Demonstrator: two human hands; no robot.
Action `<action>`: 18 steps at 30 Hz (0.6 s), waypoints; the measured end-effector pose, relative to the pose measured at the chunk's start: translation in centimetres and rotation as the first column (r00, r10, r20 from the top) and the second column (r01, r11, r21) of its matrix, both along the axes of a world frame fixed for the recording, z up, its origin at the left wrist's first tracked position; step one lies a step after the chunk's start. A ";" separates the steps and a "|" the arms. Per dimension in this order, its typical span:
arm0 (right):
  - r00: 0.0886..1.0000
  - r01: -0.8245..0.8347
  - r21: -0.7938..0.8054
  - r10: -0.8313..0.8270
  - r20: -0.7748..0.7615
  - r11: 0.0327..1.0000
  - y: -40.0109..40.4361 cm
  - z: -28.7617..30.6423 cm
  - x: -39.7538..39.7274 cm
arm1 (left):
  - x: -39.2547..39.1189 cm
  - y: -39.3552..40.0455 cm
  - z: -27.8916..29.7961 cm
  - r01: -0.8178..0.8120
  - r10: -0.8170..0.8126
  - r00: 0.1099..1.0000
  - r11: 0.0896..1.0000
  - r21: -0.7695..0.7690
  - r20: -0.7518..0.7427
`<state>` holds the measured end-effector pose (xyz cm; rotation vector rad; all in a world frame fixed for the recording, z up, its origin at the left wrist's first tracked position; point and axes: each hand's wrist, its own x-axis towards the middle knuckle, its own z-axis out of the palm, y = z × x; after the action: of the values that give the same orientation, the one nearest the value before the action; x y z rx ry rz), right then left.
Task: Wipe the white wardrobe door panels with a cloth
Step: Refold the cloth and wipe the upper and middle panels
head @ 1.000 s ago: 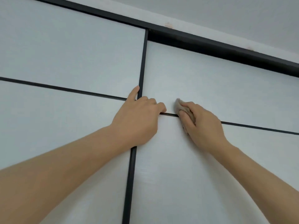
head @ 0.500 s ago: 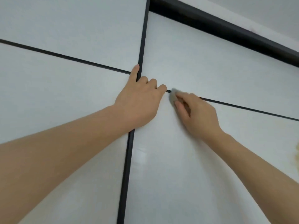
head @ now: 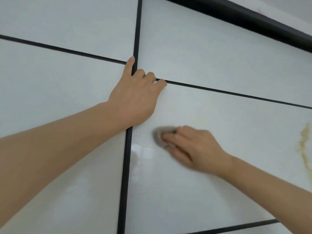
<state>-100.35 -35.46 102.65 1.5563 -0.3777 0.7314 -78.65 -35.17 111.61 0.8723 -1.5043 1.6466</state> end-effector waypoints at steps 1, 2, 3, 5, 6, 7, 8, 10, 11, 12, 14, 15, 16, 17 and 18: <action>0.972 -0.020 -0.062 0.034 0.232 0.998 0.1 2.9 -1.4 | -0.1 -0.2 0.0 -0.007 0.007 1.000 1.000 -0.008 0.002; 0.880 -0.056 -0.056 0.076 0.468 0.997 0.2 5.2 -2.6 | 0.0 -0.4 0.0 -0.023 0.023 1.000 1.000 -0.014 0.003; 0.745 -0.118 -0.040 0.115 0.657 0.992 0.2 6.2 -3.3 | -0.1 -0.4 -0.1 -0.045 0.045 0.999 0.999 -0.016 0.004; 0.605 -0.153 -0.054 0.137 0.784 0.987 0.1 4.6 -3.1 | -0.6 0.0 -0.5 -0.121 0.121 0.992 0.993 -0.008 0.015; 0.663 -0.144 -0.069 0.148 0.734 0.987 0.3 2.2 -2.1 | -0.7 0.2 -0.9 -0.176 0.176 0.984 0.984 0.001 0.020; 0.783 -0.151 -0.045 0.147 0.604 0.988 -0.2 -1.1 -0.8 | -1.1 0.3 -1.3 -0.226 0.225 0.974 0.974 0.016 0.020; 0.907 -0.122 0.037 0.096 0.411 0.992 -0.4 -4.9 0.7 | -1.6 0.3 -1.6 -0.247 0.247 0.969 0.968 0.034 0.008; 0.986 0.028 0.062 -0.038 0.164 0.998 -0.8 -11.3 2.3 | -2.8 0.5 -2.0 -0.205 0.208 0.977 0.976 0.078 -0.040; 0.977 0.125 0.074 -0.136 0.165 0.989 -0.3 -11.9 2.1 | -3.7 0.8 -2.2 -0.146 0.152 0.987 0.985 0.096 -0.051; 0.972 0.204 0.079 -0.212 0.104 0.976 0.1 -11.7 1.5 | -4.8 0.9 -2.2 -0.070 0.076 0.996 0.991 0.112 -0.052; 0.977 0.167 0.078 -0.154 -0.150 0.983 0.4 -9.0 -1.1 | -7.2 0.8 -1.9 0.062 -0.057 0.998 0.985 0.162 -0.034; 0.983 0.087 0.085 -0.071 -0.172 0.993 0.3 -7.1 -2.7 | -8.2 0.5 -1.8 0.093 -0.091 0.996 0.978 0.185 -0.020; 0.995 0.032 0.034 -0.028 -0.096 0.999 0.1 -4.4 -4.6 | -9.1 0.0 -1.8 0.095 -0.095 0.995 0.975 0.199 -0.011; 0.999 0.030 -0.069 -0.028 0.027 0.997 -0.3 -1.7 -6.3 | -9.6 -0.7 -1.9 0.086 -0.086 0.996 0.976 0.201 -0.011; 0.981 0.021 -0.131 0.005 0.192 0.991 -0.3 0.8 -7.8 | -9.8 -1.5 -2.0 0.078 -0.077 0.997 0.979 0.190 -0.015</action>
<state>-108.19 -35.81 103.45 1.3632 -0.4681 0.8858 -88.41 -36.65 109.58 0.9078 -1.6899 1.4593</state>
